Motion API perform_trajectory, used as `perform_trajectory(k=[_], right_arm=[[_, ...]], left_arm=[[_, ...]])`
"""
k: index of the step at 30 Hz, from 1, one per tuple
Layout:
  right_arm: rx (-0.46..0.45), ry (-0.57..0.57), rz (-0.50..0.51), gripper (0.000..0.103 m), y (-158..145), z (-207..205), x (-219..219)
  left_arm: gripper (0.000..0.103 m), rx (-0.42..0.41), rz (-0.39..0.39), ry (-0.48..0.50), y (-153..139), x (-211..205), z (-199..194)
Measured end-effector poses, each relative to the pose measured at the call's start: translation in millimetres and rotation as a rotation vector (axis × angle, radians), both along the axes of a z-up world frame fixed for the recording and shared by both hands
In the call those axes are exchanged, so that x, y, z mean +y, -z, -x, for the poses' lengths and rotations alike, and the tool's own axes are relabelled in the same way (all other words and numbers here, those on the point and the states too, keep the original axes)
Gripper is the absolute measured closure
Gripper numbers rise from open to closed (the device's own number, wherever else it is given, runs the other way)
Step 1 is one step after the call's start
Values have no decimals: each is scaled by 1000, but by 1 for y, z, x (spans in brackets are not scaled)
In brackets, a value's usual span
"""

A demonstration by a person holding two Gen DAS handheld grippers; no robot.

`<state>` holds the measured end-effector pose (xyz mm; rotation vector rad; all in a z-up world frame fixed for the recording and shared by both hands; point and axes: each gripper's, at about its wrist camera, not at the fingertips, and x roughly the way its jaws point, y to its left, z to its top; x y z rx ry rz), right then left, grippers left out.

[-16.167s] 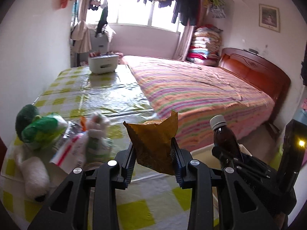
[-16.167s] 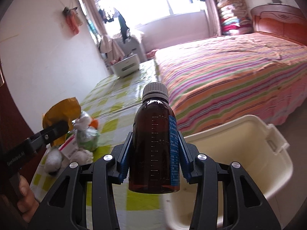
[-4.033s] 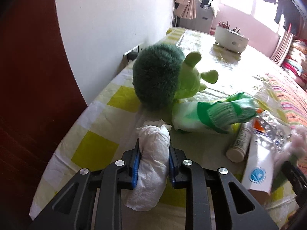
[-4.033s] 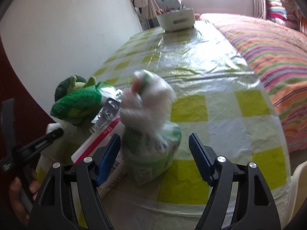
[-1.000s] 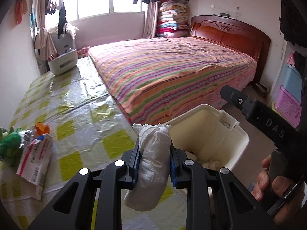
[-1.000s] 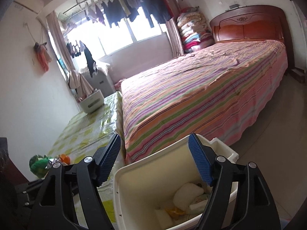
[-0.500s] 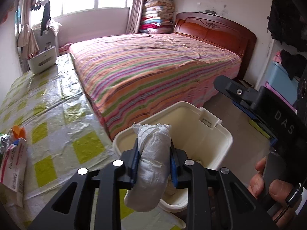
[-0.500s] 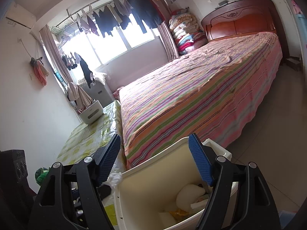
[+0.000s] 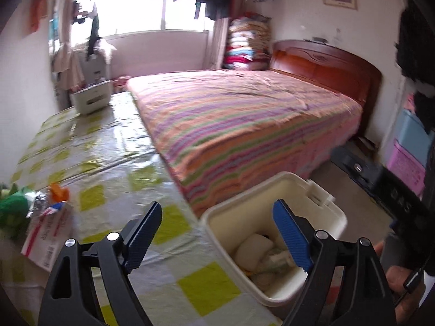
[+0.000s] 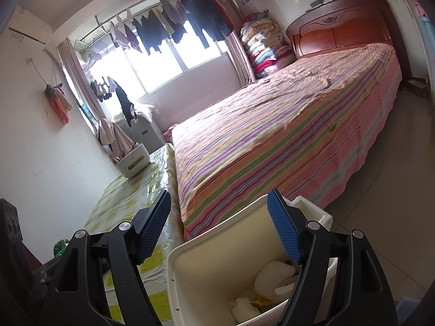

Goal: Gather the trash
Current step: 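Move both tools back toward the items on the table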

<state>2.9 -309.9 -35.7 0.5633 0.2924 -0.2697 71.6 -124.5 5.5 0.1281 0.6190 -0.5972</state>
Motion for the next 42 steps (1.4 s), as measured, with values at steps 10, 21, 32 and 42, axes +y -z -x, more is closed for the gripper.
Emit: perform_trajectory(k=[10, 21, 32, 42], right_arm=[[16, -104, -2, 30, -1, -25, 35], [18, -244, 0, 28, -6, -57, 93], [50, -325, -15, 28, 2, -77, 123], [72, -352, -18, 28, 5, -83, 131]], left_arm=[[22, 20, 9, -146, -8, 48, -25], [22, -27, -46, -350, -17, 138, -46], [22, -58, -243, -508, 3, 231, -101], [22, -64, -322, -402, 30, 240, -134]])
